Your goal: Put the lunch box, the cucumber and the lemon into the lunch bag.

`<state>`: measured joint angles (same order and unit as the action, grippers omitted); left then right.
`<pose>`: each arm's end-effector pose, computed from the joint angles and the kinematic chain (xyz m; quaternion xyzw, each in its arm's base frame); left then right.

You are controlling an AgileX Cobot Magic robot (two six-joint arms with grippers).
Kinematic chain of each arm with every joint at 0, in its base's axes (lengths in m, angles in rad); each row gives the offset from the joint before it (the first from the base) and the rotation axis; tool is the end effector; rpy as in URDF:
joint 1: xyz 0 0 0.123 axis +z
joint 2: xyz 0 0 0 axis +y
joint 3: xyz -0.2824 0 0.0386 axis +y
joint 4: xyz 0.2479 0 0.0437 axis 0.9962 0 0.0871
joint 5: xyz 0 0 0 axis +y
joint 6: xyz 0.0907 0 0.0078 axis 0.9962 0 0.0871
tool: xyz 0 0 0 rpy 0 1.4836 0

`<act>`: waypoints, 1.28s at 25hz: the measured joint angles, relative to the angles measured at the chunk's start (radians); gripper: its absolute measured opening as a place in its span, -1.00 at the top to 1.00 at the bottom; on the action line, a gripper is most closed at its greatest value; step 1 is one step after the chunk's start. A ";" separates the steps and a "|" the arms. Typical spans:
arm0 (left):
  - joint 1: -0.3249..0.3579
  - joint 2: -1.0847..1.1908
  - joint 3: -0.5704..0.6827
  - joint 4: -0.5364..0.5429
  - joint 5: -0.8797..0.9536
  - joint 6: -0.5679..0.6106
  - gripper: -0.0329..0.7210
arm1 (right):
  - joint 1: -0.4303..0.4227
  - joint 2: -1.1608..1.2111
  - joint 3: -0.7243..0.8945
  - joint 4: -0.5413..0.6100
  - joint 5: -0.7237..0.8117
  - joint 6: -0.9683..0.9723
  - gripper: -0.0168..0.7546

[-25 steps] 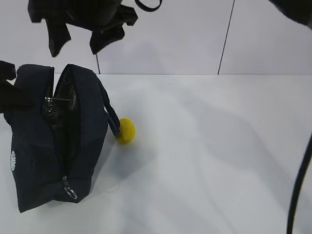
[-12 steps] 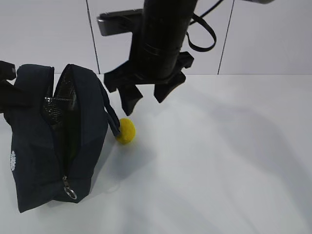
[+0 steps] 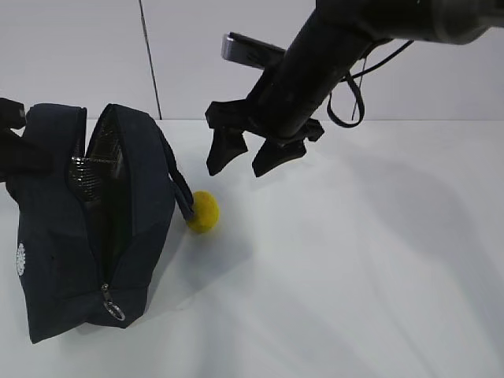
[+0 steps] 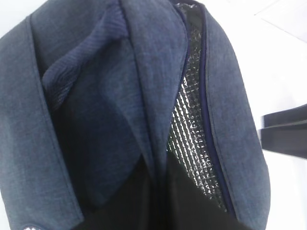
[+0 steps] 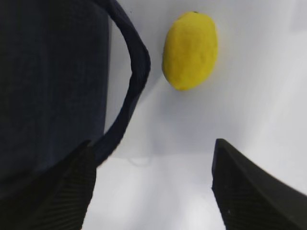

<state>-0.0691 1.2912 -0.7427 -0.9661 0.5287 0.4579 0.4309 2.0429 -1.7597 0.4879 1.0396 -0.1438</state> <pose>0.2490 -0.0552 0.2547 -0.0852 0.9018 -0.2839 0.3143 0.3886 0.2192 0.2526 -0.1888 0.9419 0.2466 0.1279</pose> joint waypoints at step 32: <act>0.000 0.000 0.000 0.003 -0.024 0.000 0.90 | 0.036 0.326 -0.167 0.044 -0.195 0.179 -0.55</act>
<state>-0.0691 1.2912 -0.7427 -0.9626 0.5043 0.4583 0.4668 2.3687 -1.9262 0.5319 0.8446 0.0356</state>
